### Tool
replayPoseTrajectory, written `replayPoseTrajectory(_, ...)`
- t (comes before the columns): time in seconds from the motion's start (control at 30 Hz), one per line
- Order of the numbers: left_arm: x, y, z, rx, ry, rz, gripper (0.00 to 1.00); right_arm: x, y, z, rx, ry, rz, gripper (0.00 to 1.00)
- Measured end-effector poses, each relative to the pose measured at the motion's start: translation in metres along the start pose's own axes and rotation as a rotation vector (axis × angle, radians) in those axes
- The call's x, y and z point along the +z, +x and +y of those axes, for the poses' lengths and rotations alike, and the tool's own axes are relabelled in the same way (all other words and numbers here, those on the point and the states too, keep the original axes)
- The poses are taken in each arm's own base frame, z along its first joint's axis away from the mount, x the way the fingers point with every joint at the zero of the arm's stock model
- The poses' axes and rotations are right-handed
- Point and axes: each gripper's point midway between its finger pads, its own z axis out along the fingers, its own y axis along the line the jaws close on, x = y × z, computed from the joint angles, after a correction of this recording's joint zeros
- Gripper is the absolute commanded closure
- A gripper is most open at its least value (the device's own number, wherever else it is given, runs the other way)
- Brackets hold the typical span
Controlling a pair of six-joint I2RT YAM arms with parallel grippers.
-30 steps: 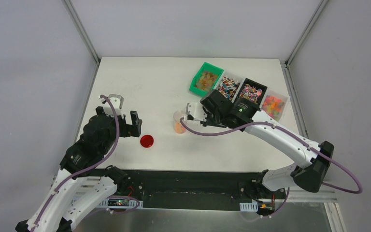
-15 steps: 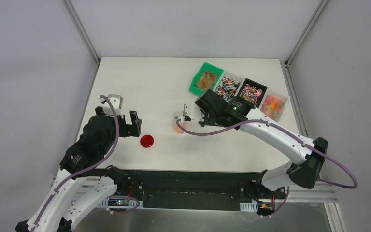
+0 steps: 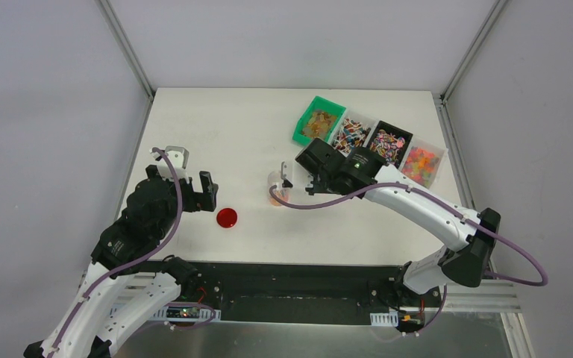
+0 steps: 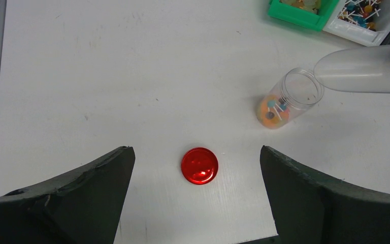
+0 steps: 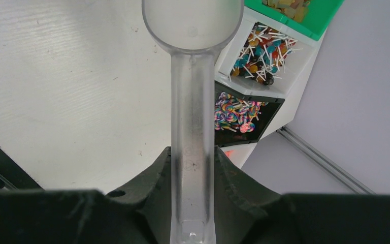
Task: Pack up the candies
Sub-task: Place the fake candies in the packing bottle, then scoop the fake candies from the storage box.
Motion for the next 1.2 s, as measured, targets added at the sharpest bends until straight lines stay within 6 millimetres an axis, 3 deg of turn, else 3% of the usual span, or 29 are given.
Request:
replayPoseTrajectory(0.33, -0.001, 0.0, 0.0, -0.001, 0.0, -0.002, 0.01, -0.008, 0.004, -0.007, 0.074, 0.031, 0.023, 1.0)
replayPoseTrajectory(0.47, -0.001, 0.0, 0.0, -0.001, 0.001, -0.002, 0.01, -0.018, 0.008, -0.024, 0.286, 0.073, 0.016, 1.0)
replayPoseTrajectory(0.63, -0.001, 0.0, 0.0, -0.001, 0.001, -0.002, 0.01, -0.014, 0.031, -0.051, 0.6, 0.121, 0.058, 1.0)
replayPoseTrajectory(0.93, -0.002, -0.001, 0.0, -0.004, 0.003, -0.011, 0.01, 0.01, 0.07, -0.058, 1.091, 0.091, 0.226, 1.0)
replayPoseTrajectory(1.2, -0.004, -0.002, 0.001, -0.005, 0.004, -0.016, 0.01, 0.025, 0.076, -0.053, 1.404, 0.005, 0.299, 1.0)
